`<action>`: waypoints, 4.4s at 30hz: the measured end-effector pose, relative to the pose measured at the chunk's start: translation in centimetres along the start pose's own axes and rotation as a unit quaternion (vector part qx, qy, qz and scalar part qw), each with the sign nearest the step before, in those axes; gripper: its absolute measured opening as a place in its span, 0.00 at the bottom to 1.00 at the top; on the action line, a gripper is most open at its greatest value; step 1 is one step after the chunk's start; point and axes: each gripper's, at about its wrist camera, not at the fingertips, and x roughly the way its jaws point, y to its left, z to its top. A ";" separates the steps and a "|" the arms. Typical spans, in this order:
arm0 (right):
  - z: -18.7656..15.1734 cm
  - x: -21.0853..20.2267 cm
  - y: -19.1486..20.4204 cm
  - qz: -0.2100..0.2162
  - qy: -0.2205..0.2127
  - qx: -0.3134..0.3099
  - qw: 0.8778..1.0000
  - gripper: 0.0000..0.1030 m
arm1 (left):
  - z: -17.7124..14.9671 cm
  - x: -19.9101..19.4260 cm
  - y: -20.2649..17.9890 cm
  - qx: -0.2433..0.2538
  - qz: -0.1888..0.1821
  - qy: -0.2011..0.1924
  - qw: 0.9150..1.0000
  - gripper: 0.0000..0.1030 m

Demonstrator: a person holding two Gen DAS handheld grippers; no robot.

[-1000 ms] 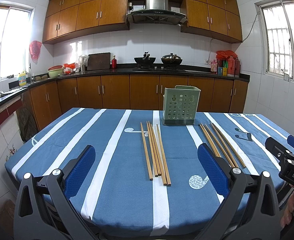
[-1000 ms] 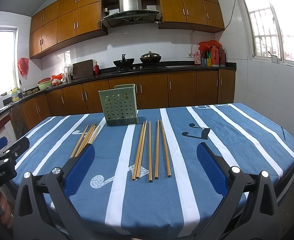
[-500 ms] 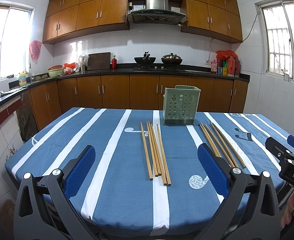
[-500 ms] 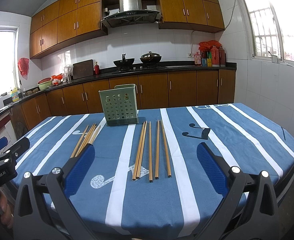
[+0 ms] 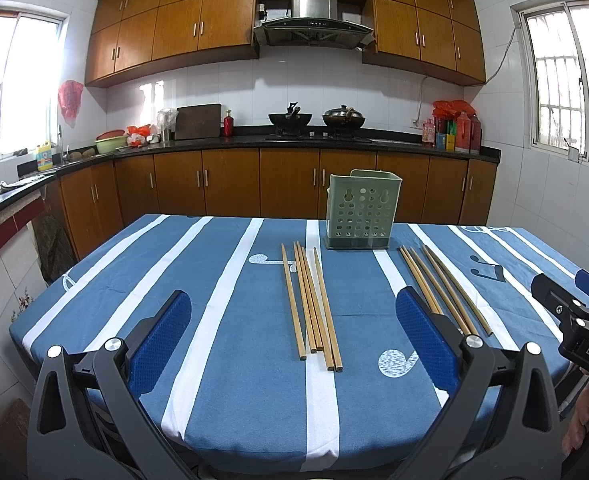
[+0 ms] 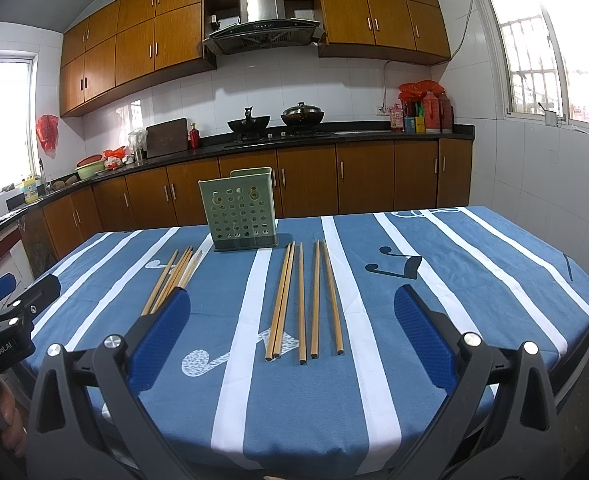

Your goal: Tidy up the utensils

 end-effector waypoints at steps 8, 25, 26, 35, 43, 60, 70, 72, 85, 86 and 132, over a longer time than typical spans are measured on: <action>0.0 0.1 0.0 0.000 0.000 0.000 1.000 0.96 | 0.0 0.0 0.0 0.000 0.000 0.000 1.000 0.98; 0.3 6.8 -4.6 -0.051 0.091 0.065 0.992 0.95 | -0.2 4.2 3.3 -0.046 0.029 0.088 0.995 0.98; 0.3 7.7 -4.8 -0.048 0.101 0.067 0.991 0.92 | -0.3 4.6 3.6 -0.048 0.031 0.098 0.994 0.98; -0.5 15.8 -5.5 -0.033 0.212 0.070 0.974 0.40 | -0.3 8.7 4.7 -0.038 0.029 0.152 0.987 0.98; -1.8 19.7 -4.4 -0.046 0.259 0.049 0.963 0.24 | 0.0 13.0 3.6 -0.022 -0.021 0.201 0.979 0.66; -1.4 21.0 -4.6 -0.049 0.261 0.049 0.963 0.14 | -1.1 18.8 2.2 0.009 -0.040 0.285 0.958 0.23; -0.2 23.7 -5.3 -0.050 0.260 0.041 0.963 0.08 | 0.3 22.8 4.3 0.017 -0.004 0.280 0.960 0.07; 0.2 24.6 -5.9 -0.059 0.257 0.042 0.964 0.08 | 0.6 23.6 5.3 0.008 -0.008 0.274 0.962 0.07; 0.7 25.6 -7.0 -0.072 0.242 0.046 0.966 0.08 | 0.5 24.0 6.9 -0.025 -0.039 0.257 0.965 0.08; 0.6 25.5 -7.0 -0.071 0.242 0.045 0.967 0.08 | 0.5 24.0 6.9 -0.021 -0.038 0.257 0.965 0.08; 16.0 16.8 -6.1 -0.024 0.000 0.038 0.999 0.07 | 15.6 16.2 7.4 -0.024 -0.030 0.054 0.998 0.07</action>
